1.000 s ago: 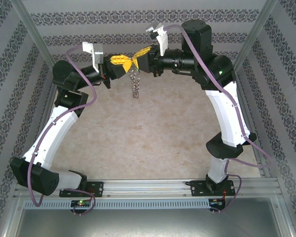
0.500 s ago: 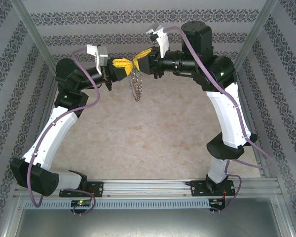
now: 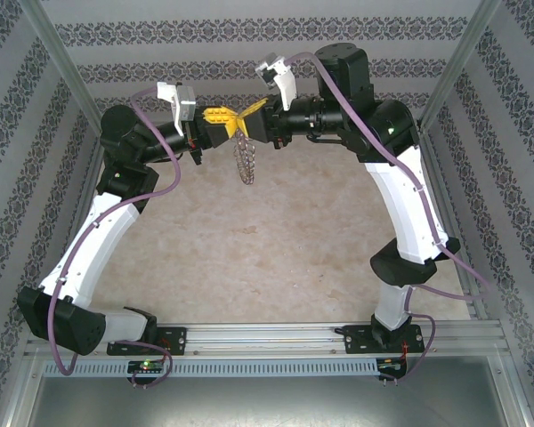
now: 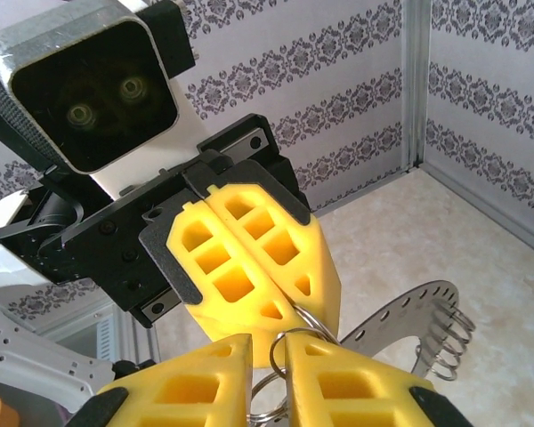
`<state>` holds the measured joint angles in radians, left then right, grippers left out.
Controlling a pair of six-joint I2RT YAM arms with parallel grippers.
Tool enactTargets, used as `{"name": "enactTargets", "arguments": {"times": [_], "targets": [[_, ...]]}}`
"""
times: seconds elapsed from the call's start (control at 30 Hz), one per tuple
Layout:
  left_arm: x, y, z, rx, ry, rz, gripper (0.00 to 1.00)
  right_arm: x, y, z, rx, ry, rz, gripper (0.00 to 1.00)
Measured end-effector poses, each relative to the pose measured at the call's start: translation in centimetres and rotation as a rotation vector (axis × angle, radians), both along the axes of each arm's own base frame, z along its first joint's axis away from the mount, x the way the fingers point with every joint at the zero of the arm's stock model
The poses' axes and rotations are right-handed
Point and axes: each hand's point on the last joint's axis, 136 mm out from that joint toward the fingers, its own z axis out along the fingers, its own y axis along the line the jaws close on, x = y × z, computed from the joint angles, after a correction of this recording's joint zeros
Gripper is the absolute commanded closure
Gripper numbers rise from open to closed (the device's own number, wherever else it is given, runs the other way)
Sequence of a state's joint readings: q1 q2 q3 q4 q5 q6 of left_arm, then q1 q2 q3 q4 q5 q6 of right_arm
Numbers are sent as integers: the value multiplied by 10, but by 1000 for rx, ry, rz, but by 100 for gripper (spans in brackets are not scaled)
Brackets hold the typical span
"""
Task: Put the keys on the keyring
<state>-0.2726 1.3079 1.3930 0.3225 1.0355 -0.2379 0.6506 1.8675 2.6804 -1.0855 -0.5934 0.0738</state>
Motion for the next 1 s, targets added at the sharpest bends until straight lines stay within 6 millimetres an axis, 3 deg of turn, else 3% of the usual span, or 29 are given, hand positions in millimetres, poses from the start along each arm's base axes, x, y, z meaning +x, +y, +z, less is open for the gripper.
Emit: {"name": "enactTargets", "arguments": {"times": [0.17, 0.9, 0.93, 1.0], "targets": [[1, 0, -3, 6, 12, 1, 100, 1, 1, -3, -1, 18, -2, 100], [0, 2, -4, 15, 11, 23, 100, 18, -13, -25, -39, 115, -69, 100], [-1, 2, -3, 15, 6, 24, 100, 18, -13, -25, -38, 116, -69, 100], [-3, 3, -1, 17, -4, 25, 100, 18, -13, -25, -36, 116, -70, 83]]}}
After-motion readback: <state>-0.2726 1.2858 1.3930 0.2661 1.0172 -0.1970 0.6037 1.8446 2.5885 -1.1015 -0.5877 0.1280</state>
